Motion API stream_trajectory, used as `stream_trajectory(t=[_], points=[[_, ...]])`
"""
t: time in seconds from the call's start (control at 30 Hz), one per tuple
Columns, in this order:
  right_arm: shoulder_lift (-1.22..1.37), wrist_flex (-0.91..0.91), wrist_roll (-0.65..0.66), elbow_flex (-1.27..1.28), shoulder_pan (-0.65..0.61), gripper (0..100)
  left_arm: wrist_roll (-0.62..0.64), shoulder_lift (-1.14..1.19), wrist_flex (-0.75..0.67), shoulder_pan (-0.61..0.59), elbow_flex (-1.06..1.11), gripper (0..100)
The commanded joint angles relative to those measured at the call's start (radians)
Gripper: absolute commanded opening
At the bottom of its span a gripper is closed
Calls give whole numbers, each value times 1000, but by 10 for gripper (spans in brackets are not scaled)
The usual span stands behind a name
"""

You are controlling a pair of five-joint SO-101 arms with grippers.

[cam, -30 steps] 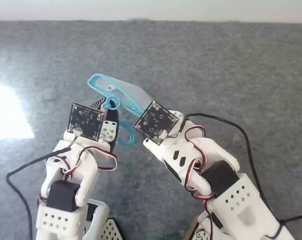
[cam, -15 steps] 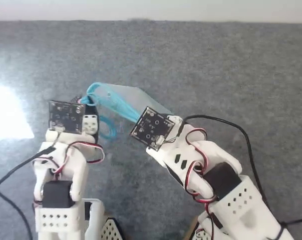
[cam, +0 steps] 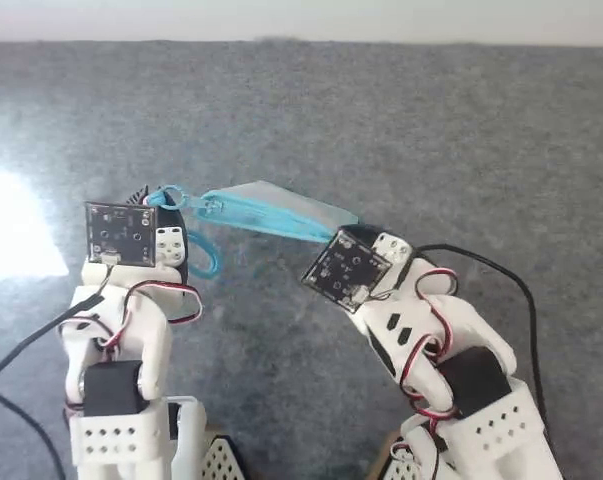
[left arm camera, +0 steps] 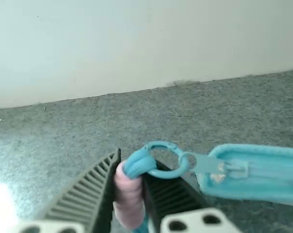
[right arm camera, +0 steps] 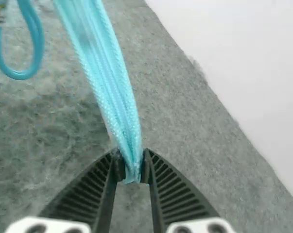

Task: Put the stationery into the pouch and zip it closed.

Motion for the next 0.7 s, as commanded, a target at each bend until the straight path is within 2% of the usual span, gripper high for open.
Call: stream_trajectory(t=[0.0, 0.13, 0.2, 0.3, 0.43, 0.5, 0.67], points=[[56, -45, 15, 5, 77, 6, -18, 5, -43, -49, -7, 9], [145, -105, 6, -2, 77, 7, -21, 3, -57, 17, 39, 12], [176, -90, -40, -18, 76, 8, -21, -5, -51, 63, 59, 25], [186, -31, -72, -54, 76, 48, -23, -5, -25, 101, 59, 132], [185, -15, -75, -64, 76, 188, -23, -5, -21, 106, 59, 277], [193, -13, -75, -64, 77, 225, -23, -6, -21, 107, 59, 291], [194, -12, -114, -61, 85, 226, -18, -6, -23, 109, 64, 292]])
